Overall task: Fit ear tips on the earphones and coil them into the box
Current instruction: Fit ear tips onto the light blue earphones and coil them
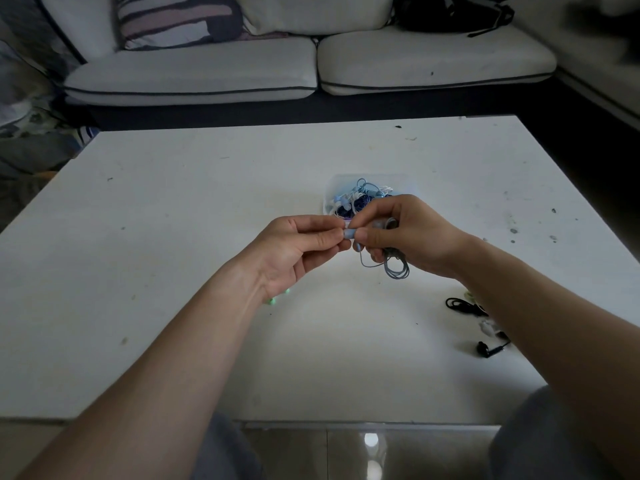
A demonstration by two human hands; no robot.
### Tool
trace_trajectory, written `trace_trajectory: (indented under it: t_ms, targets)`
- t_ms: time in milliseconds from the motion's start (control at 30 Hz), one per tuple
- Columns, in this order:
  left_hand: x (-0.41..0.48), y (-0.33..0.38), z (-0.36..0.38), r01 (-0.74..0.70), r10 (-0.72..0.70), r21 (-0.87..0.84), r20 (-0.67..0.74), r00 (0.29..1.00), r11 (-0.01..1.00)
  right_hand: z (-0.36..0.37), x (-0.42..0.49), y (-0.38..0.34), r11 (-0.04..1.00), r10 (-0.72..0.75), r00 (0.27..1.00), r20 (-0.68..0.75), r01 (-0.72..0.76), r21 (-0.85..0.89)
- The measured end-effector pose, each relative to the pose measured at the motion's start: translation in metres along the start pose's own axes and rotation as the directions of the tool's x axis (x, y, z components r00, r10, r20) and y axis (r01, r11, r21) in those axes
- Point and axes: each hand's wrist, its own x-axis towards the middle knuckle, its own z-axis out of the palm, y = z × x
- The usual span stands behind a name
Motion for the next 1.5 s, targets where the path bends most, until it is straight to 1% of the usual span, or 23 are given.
trace_trajectory:
  t_ms: [400,567,767,833,900,967,1033,1100,1167,1233,1300,1500]
  targets:
    - [0.0004,0.0001,-0.0009,-0.002,0.002,-0.003,0.01,1.0,1.0,-0.0007,0.0004,-0.0004,1.0,0.019,1.0,0.007,-0.02,0.021]
    - [0.0017,-0.0025,0.001,-0.015,0.015,-0.004,-0.01,1.0,1.0,-0.0001,0.0003,0.0001,0.999,0.022,1.0,0.002,-0.022,0.032]
    - [0.0042,-0.0057,0.0042,-0.065,0.063,-0.06,-0.03,0.998,0.996,0.003,0.0019,-0.0004,0.98,0.066,0.998,0.018,-0.068,0.189]
    - [0.0042,-0.0055,0.0044,-0.068,0.066,-0.057,-0.037,0.997,0.996,0.0041,0.0026,0.0002,0.975,0.071,0.997,0.013,-0.072,0.211]
    - [0.0038,-0.0045,0.0033,-0.049,0.047,-0.053,-0.04,0.998,0.997,0.004,0.0022,-0.0001,0.99,0.039,0.999,-0.012,-0.037,0.137]
    - [0.0037,-0.0042,0.0012,0.002,-0.004,-0.057,-0.037,0.999,0.998,0.0041,0.001,-0.0017,0.999,-0.031,0.999,-0.042,0.03,-0.023]
    - [0.004,-0.0052,-0.0005,0.06,-0.062,-0.061,-0.029,0.998,0.996,0.0051,0.0001,-0.0031,0.986,-0.075,0.995,-0.06,0.065,-0.154]
    - [0.005,-0.0065,-0.0001,0.092,-0.093,-0.069,-0.024,0.995,0.993,0.0055,-0.0005,-0.0029,0.977,-0.081,0.994,-0.075,0.064,-0.203]
    - [0.0052,-0.0068,0.001,0.082,-0.084,-0.076,-0.019,0.996,0.994,0.0057,-0.001,-0.0017,0.991,-0.04,0.997,-0.071,0.03,-0.132]
    - [0.0055,-0.0061,0.002,0.048,-0.049,-0.074,-0.012,0.999,0.996,0.0053,-0.0008,-0.0009,0.999,0.034,0.998,-0.046,-0.033,0.018]
    - [0.0058,-0.0057,0.0019,0.025,-0.025,-0.075,-0.009,1.0,0.997,0.0052,0.0,-0.0012,0.989,0.093,0.995,-0.019,-0.09,0.118]
    - [0.0065,-0.0067,0.0013,0.004,-0.005,-0.057,-0.019,1.0,0.998,0.0077,0.0009,-0.0017,0.978,0.123,0.992,-0.011,-0.119,0.17]
